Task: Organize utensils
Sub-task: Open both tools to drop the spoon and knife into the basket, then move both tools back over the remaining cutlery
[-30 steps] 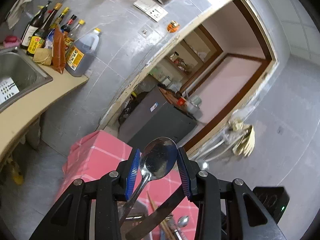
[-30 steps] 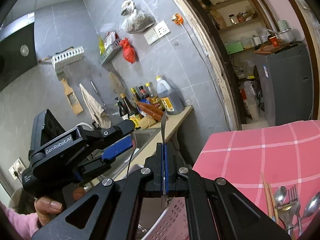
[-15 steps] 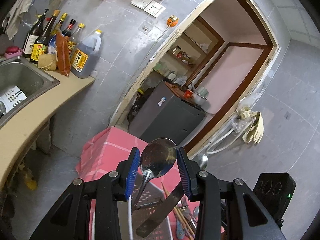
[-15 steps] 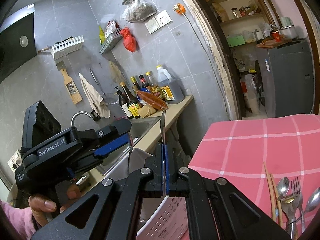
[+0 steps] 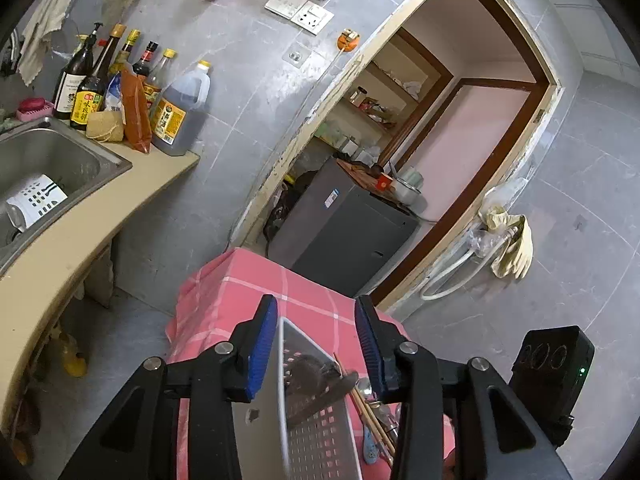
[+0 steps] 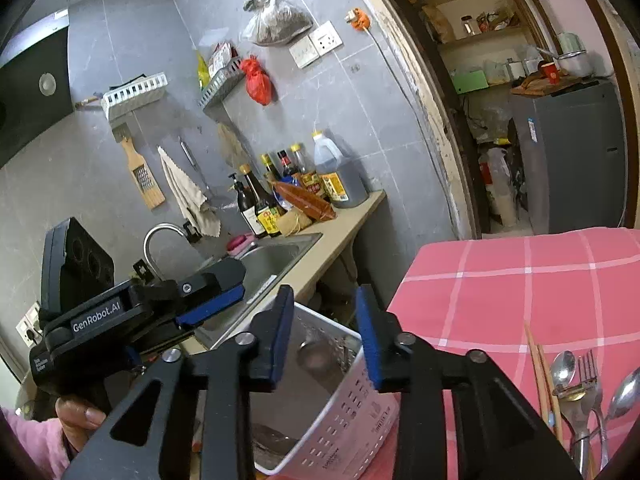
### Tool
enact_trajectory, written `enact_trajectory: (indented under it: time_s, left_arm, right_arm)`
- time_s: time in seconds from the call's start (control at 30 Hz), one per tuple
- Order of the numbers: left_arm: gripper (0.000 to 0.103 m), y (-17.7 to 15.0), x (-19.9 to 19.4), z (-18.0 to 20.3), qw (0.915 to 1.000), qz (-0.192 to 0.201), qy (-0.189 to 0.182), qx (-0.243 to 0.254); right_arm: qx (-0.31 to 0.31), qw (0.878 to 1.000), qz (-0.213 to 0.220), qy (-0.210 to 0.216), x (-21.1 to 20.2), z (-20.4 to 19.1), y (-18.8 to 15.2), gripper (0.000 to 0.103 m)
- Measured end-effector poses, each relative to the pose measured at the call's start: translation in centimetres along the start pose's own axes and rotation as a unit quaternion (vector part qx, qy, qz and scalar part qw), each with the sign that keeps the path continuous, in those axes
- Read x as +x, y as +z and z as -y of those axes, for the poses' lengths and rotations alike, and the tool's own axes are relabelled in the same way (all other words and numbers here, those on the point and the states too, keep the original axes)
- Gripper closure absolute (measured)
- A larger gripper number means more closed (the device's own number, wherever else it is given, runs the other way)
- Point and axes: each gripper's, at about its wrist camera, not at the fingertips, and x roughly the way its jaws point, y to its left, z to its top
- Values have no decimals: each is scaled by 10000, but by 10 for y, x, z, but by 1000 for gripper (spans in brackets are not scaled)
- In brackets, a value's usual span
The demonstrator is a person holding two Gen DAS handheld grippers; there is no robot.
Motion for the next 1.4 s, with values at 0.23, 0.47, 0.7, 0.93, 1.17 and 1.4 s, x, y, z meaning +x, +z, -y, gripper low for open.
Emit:
enact_trajectory:
  time_s: [0.23, 0.47, 0.7, 0.93, 1.17, 1.4]
  left_arm:
    - [43, 1, -15, 23, 9968, 286, 490, 565]
    - [18, -7, -26, 52, 9906, 546, 786, 978]
    - [1, -32, -24, 93, 9833, 573, 785, 1539]
    - [1, -59, -15, 126, 9842, 394, 548, 1636]
    - [1, -86, 2, 153, 9815, 216, 514, 1830]
    - [1, -109, 31, 163, 9852, -239, 450, 1638]
  right_arm:
    - [-65, 9972, 491, -559, -43, 1, 10, 51]
    - [-13, 9913, 758, -1076, -91, 17, 19, 18]
    - [-127, 9820, 945, -1631, -138, 40, 21, 1]
    - [-157, 9752, 969, -1983, -178, 65, 20, 1]
    - [-187, 9704, 825, -2261, -207, 99, 15, 1]
    - [45, 9694, 554, -2389, -208, 142, 4, 1]
